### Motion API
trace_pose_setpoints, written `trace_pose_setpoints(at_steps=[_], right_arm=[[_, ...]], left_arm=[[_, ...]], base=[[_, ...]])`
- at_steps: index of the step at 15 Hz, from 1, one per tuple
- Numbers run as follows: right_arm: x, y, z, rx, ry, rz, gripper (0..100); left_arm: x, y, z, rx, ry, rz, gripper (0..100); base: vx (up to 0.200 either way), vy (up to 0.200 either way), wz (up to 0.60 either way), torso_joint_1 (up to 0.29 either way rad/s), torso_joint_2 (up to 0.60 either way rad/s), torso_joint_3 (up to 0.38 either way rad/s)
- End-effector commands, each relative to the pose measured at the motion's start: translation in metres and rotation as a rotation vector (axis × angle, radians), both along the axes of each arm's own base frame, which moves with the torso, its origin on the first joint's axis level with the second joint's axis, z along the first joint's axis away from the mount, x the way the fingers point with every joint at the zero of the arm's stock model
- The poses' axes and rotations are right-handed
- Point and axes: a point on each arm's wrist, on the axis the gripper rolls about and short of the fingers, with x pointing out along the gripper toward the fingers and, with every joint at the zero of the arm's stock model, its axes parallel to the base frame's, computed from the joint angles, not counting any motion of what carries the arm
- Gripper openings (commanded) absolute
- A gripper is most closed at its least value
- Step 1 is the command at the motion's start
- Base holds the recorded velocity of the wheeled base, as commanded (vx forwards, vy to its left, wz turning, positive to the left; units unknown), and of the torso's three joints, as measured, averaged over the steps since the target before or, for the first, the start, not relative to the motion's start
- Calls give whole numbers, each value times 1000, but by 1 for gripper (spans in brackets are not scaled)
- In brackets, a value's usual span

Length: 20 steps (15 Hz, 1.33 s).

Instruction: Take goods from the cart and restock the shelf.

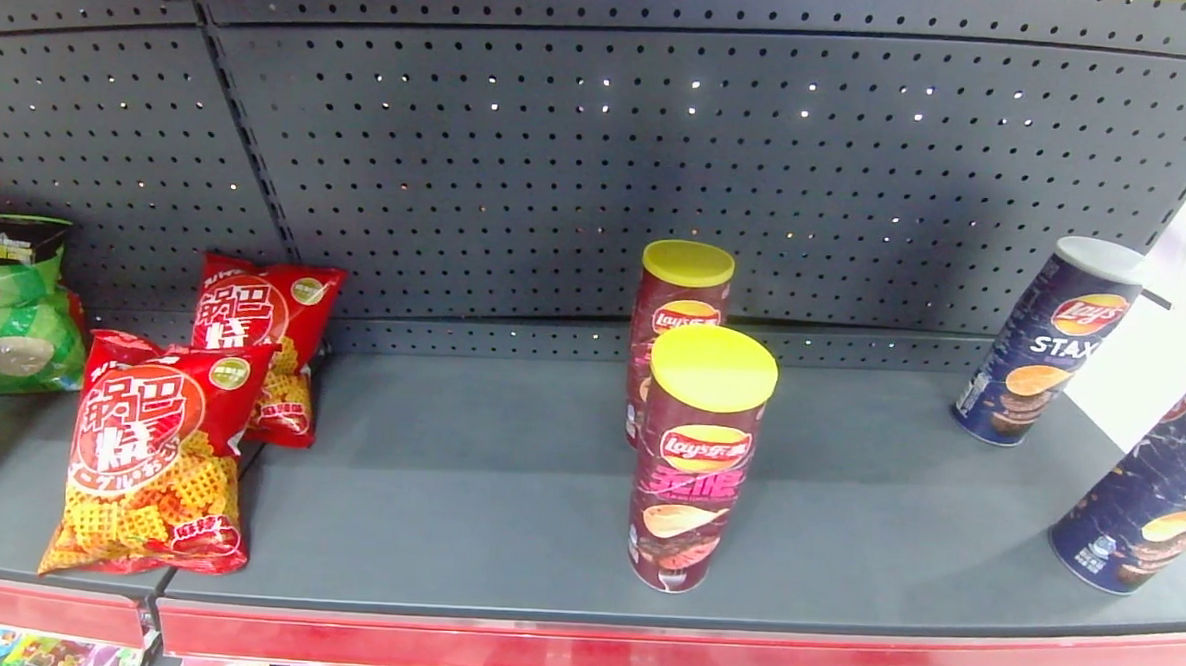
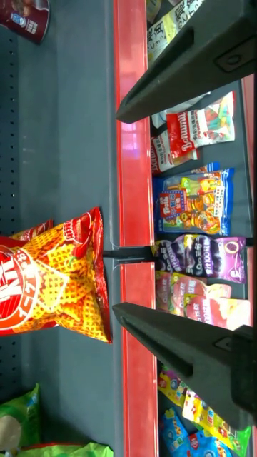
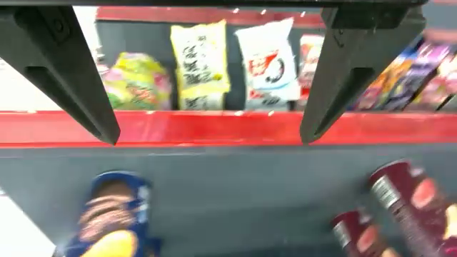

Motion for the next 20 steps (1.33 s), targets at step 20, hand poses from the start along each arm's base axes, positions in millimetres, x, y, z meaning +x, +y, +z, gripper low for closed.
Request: trace_pose_setpoints(at_steps=[20], right_arm=[[-5, -2, -8, -81, -25, -108, 100]], left_arm=[[0, 0, 0, 0, 1, 0, 100]], base=[[0, 0, 0, 0, 0, 0]])
